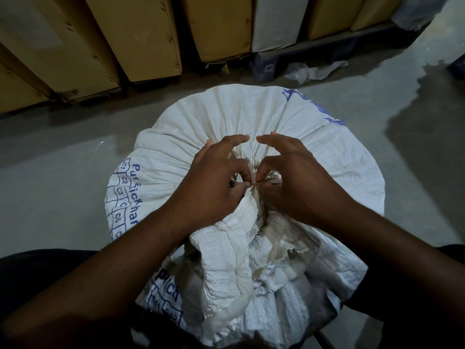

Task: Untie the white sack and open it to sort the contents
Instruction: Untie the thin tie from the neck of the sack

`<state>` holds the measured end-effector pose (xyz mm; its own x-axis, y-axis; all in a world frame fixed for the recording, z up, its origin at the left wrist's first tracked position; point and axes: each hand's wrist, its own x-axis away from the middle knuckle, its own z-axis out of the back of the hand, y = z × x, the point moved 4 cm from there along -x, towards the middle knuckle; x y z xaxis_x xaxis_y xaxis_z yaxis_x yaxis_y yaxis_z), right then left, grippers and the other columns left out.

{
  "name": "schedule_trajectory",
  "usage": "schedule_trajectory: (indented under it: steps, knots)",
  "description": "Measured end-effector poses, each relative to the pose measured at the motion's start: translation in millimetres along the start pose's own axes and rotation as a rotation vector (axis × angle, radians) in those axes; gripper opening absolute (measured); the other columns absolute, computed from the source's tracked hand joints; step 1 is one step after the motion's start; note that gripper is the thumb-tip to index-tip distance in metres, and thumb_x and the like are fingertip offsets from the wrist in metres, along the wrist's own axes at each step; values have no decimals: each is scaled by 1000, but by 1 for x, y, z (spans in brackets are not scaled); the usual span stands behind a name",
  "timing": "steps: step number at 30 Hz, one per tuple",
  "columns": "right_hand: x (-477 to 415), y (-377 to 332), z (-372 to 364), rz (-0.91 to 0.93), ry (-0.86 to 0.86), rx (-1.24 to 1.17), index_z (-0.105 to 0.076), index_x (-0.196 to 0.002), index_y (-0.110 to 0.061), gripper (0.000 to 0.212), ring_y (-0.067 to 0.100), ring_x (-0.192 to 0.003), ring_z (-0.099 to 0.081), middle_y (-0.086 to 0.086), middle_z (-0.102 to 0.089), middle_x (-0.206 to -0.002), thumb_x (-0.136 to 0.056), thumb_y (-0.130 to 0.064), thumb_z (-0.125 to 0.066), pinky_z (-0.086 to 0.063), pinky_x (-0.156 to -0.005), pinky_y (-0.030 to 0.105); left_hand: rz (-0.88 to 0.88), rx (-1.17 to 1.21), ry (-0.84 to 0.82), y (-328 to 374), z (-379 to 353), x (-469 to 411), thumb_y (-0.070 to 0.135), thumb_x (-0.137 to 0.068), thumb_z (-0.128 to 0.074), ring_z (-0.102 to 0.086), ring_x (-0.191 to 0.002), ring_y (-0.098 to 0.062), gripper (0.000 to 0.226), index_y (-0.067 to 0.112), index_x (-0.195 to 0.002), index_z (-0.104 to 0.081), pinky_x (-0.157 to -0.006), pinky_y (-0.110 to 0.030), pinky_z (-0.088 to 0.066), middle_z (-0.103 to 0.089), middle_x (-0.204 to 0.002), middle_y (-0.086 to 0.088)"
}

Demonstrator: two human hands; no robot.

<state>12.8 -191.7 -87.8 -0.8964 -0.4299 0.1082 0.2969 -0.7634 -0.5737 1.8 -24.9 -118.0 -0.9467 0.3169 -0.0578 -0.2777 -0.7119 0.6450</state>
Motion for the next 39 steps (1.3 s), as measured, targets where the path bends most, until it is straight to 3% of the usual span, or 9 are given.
schedule_trajectory:
  steps: [3,9,15,19,39]
  knots:
    - [0,-1,-1,2,6,-2,-76,-84,-25,9,18,-152,-27,0,-44,-159,-80,-17,-74,-33,-118,50,-8,36,2,0,-3,0,24,-88,-80,-43,-145,-8,10,32,-92,-75,-129,-50,-13,-41,-161,10]
    - [0,-2,-1,-5,-3,3,-76,-84,-26,9,16,-152,-27,-2,-44,-159,-80,-18,-74,-32,-119,48,-20,81,-6,0,-2,-3,28,-84,-78,-51,-137,-13,8,33,-85,-72,-120,-57,-30,-46,-157,7]
    - [-2,-2,1,-5,-2,18,-75,-83,-27,8,16,-154,-25,-3,-43,-160,-81,-19,-76,-31,-120,50,-5,47,8,-6,4,-2,26,-84,-82,-48,-141,-12,15,37,-85,-73,-124,-59,-23,-45,-158,8]
    - [-1,-3,0,3,7,23,-75,-82,-28,8,17,-153,-27,-3,-45,-159,-81,-20,-76,-32,-119,49,-29,60,23,-5,2,-2,34,-84,-75,-50,-141,-13,5,36,-88,-75,-121,-61,-27,-48,-156,8]
    - [-1,-5,5,42,35,27,-75,-85,-26,8,18,-153,-27,-1,-44,-159,-82,-19,-74,-34,-117,51,-49,86,65,-2,4,-2,31,-83,-73,-53,-135,-16,6,33,-87,-76,-112,-58,-40,-52,-150,6]
